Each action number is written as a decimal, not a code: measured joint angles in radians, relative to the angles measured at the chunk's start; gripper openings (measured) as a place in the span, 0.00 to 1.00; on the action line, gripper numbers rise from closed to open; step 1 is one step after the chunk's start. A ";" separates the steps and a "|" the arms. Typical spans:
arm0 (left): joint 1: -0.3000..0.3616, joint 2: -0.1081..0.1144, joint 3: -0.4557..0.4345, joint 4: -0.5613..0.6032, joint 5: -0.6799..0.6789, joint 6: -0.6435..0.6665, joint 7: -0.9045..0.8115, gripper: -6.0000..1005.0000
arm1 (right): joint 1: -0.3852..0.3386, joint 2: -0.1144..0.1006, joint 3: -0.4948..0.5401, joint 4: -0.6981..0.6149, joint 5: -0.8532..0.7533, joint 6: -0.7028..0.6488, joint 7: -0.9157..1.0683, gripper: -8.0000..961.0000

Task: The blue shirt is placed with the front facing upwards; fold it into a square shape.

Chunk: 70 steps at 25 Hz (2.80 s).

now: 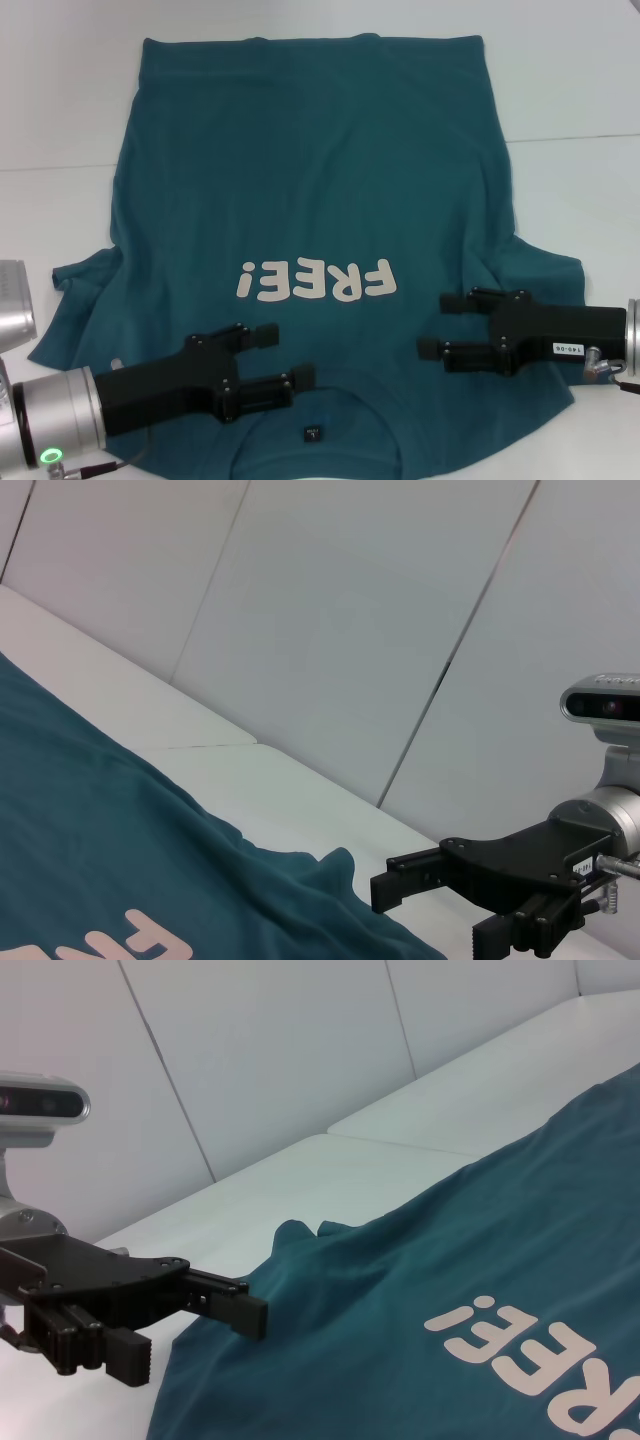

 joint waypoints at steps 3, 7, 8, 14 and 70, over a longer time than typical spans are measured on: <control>-0.001 0.000 0.001 0.000 0.000 0.000 0.000 0.87 | 0.000 0.000 0.000 -0.001 0.000 0.000 0.000 0.95; -0.001 -0.001 0.007 0.000 0.000 0.000 -0.004 0.87 | 0.000 0.000 -0.002 -0.001 0.000 0.000 0.000 0.95; -0.001 -0.001 0.007 0.000 0.000 0.000 -0.006 0.87 | 0.000 0.000 -0.003 -0.001 0.000 0.000 0.000 0.95; -0.001 -0.001 0.002 0.000 0.001 0.000 -0.007 0.87 | 0.001 0.000 -0.003 -0.001 -0.001 0.000 0.000 0.95; 0.034 0.035 -0.293 0.038 0.024 -0.491 -0.122 0.87 | 0.004 0.011 0.000 0.008 0.064 0.014 0.024 0.95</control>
